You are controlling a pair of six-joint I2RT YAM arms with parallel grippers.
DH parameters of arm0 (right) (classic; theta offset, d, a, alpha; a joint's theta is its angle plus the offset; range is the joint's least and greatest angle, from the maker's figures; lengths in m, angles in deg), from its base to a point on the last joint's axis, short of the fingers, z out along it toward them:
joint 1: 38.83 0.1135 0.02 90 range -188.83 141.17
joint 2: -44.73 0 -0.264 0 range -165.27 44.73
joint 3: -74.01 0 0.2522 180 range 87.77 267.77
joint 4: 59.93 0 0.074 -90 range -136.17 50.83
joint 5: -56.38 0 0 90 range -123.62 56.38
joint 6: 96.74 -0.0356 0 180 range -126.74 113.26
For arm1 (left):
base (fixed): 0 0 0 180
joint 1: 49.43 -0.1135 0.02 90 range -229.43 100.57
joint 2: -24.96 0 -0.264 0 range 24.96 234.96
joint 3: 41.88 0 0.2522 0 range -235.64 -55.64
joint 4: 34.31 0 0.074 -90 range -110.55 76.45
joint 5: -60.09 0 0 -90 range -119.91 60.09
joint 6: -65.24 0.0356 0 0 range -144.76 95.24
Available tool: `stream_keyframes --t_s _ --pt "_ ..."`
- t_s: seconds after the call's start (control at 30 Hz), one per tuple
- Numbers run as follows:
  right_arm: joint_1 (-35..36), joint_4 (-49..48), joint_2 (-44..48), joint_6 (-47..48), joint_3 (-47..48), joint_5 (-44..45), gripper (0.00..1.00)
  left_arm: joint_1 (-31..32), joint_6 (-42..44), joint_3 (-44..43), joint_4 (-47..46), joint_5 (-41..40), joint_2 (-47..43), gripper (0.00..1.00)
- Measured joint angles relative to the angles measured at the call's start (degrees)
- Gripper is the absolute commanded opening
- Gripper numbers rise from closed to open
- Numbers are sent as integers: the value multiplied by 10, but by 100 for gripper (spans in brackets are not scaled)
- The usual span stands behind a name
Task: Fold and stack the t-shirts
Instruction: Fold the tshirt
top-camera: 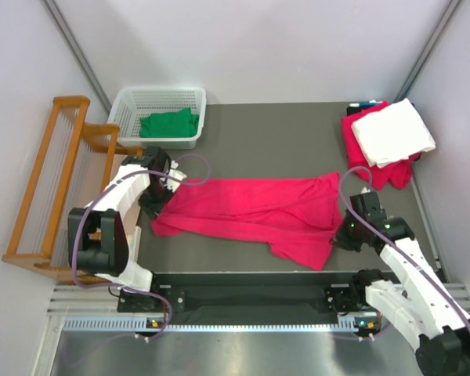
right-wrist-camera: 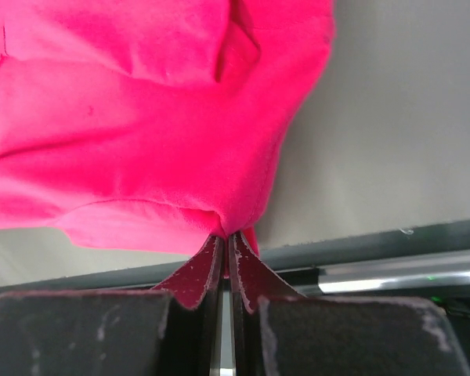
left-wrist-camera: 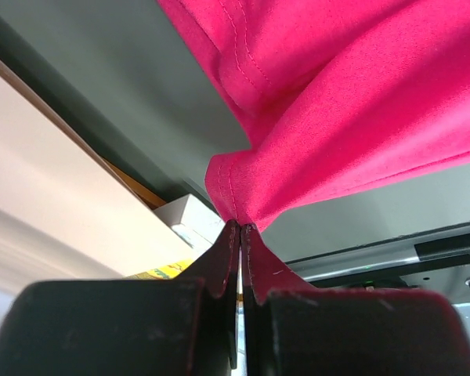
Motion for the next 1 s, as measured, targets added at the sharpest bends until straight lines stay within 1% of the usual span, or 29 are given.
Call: stream_keyframes --t_s 0.23,0.4,0.47,0.6,0.73,0.87,1.0 --pt "0 54 47 0 5 24 0 0 -1 0 3 19 -22 0" --pt "0 84 77 -18 6 27 0 0 -1 0 6 41 -26 0" --pt "0 96 79 -26 21 28 0 0 -1 0 6 48 -26 0" --pt "0 89 57 -38 77 35 0 0 -5 -12 6 59 -11 0" --pt "0 66 12 -42 126 49 0 0 -9 -57 1 59 32 0" --pt "-1 30 -36 -42 148 60 0 0 -11 -115 -4 53 71 0" --pt "-5 9 -63 -40 150 71 0 0 -11 -153 -9 40 96 0"
